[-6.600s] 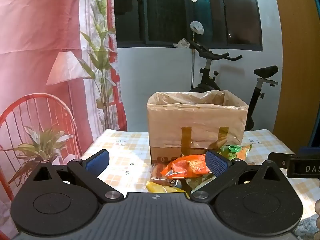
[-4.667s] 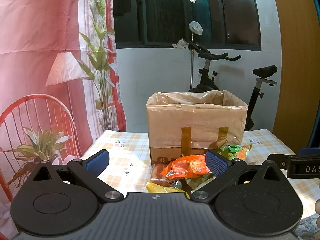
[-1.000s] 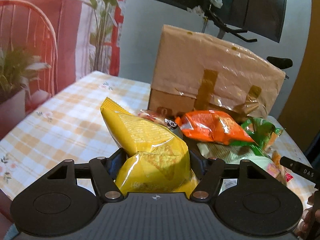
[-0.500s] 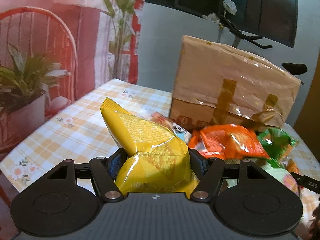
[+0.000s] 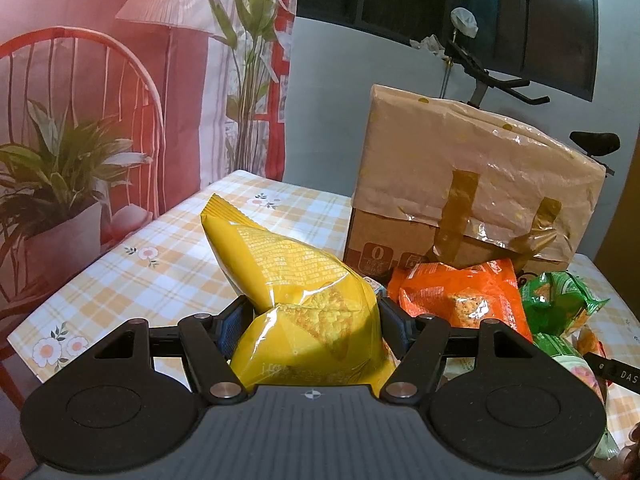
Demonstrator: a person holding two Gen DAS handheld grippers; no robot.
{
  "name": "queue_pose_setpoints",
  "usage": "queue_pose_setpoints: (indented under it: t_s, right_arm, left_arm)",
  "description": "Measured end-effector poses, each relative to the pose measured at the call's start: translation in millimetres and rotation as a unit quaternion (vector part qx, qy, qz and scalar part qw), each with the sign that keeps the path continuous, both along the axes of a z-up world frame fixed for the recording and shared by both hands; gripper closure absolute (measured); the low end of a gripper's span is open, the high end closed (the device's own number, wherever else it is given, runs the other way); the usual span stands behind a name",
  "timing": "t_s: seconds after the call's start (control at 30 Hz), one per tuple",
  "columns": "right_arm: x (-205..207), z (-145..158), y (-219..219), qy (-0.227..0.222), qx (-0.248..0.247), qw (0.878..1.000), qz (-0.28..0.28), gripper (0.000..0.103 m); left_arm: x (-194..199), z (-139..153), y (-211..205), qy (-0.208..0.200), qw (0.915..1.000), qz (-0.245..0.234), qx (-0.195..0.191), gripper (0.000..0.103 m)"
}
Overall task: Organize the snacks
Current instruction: 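Lift the yellow chip bag with the left tool while the right tool grasps the orange-labelled cracker pack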
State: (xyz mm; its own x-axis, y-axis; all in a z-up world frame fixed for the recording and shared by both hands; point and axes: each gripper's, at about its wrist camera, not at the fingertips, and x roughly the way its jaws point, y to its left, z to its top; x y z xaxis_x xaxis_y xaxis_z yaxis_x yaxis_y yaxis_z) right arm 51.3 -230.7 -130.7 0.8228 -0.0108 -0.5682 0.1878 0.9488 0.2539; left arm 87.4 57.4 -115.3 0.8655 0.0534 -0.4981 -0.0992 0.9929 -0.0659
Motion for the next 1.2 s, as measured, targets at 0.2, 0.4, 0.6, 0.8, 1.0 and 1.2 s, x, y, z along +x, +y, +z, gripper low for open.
queue_pose_setpoints:
  t_s: [0.2,0.4,0.6,0.8,1.0,1.2]
  right_arm:
    - [-1.5,0.6,-0.1,-0.002,-0.001,1.0,-0.006,0.057]
    - [0.6,-1.6,0.3,0.001,-0.003,1.0,-0.004,0.057]
    - [-0.8,-1.6,-1.8,-0.001,0.007,1.0,0.0,0.057]
    - [-7.8,11.2,-6.0,-0.017,0.014,1.0,-0.017,0.061]
    - [-14.0,30.9,-10.2,-0.047,0.006,0.999,-0.028,0.062]
    - [-18.9,51.2,-10.5,-0.08,-0.006,0.997,-0.021,0.062]
  left_arm:
    - [0.4,-1.9,-0.2,0.003,1.0,-0.003,-0.002,0.032]
    - [2.0,-2.6,-0.5,0.006,1.0,-0.005,-0.002,0.032]
    - [-0.4,-0.3,-1.0,-0.001,1.0,-0.007,0.002,0.032]
    - [0.1,14.1,0.7,-0.028,0.9995,-0.01,0.009,0.032]
    - [3.7,34.8,-1.8,-0.058,0.9977,-0.033,0.009,0.032]
    - [8.4,51.8,-11.4,-0.072,0.9946,-0.075,-0.001,0.032]
